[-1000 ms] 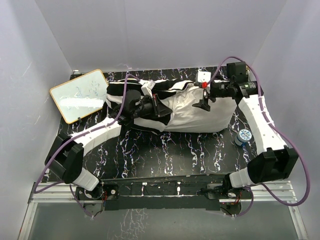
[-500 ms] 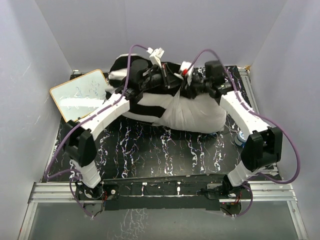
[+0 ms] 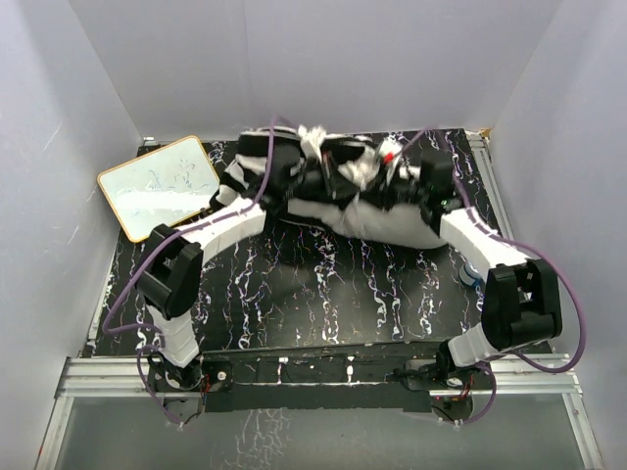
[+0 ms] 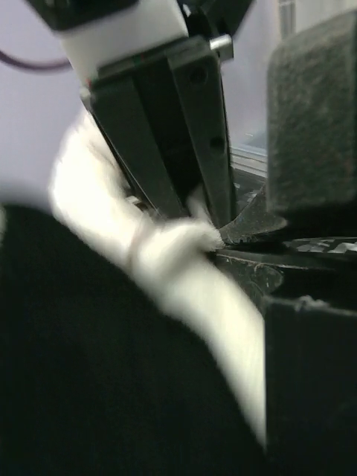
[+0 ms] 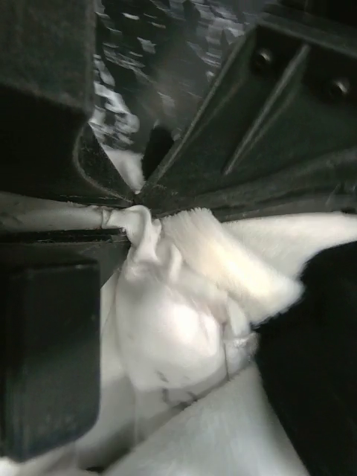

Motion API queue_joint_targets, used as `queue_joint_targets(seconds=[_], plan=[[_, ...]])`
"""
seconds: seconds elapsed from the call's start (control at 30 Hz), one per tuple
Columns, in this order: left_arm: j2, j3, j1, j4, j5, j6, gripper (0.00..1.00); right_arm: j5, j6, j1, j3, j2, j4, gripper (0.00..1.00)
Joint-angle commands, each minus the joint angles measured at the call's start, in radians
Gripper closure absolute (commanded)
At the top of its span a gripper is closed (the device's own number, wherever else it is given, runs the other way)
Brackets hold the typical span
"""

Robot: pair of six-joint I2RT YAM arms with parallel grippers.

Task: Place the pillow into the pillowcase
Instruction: Stuff the pillow into the pillowcase.

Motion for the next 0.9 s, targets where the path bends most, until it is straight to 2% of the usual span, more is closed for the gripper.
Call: queue_joint_targets(seconds=[0.0,0.1,0.2,0.33,0.47,0.6,0.73,0.8,0.87], plan=[[-0.132,-0.352,-0.112,0.083,0.036,0.034,1.00,-0.196,-0.354,0.093,-0.205,-0.033,-0.129,0.92],[-0.226,-0.525,-0.139,0.072,-0.027,0.072,1.00,-0.219,-0.612,0.093,-0.199,-0.031,-0.416,0.92],[-0.361,-0.588,-0.140,-0.027,-0.120,0.133,0.68,-0.209,-0.632,0.090,-0.193,-0.028,-0.494,0.92],[-0.568,-0.523,-0.140,-0.238,-0.214,0.292,0.45,-0.253,-0.597,0.090,-0.169,-0.024,-0.488,0.92],[-0.681,-0.367,-0.139,-0.425,-0.252,0.386,0.35,-0.285,-0.618,0.090,-0.151,-0.008,-0.529,0.91],[-0.633,-0.222,-0.154,-0.546,-0.305,0.377,0.35,-0.318,-0.677,0.090,-0.135,0.021,-0.604,0.90],[-0.479,-0.048,-0.185,-0.708,-0.499,0.378,0.33,-0.375,-0.768,0.079,-0.091,0.059,-0.721,0.86],[-0.368,0.060,-0.184,-0.796,-0.606,0.372,0.29,-0.413,-0.946,0.068,-0.047,0.080,-0.873,0.78],[-0.272,0.160,-0.184,-0.855,-0.677,0.375,0.25,-0.446,-1.161,0.041,0.015,0.105,-1.139,0.67]])
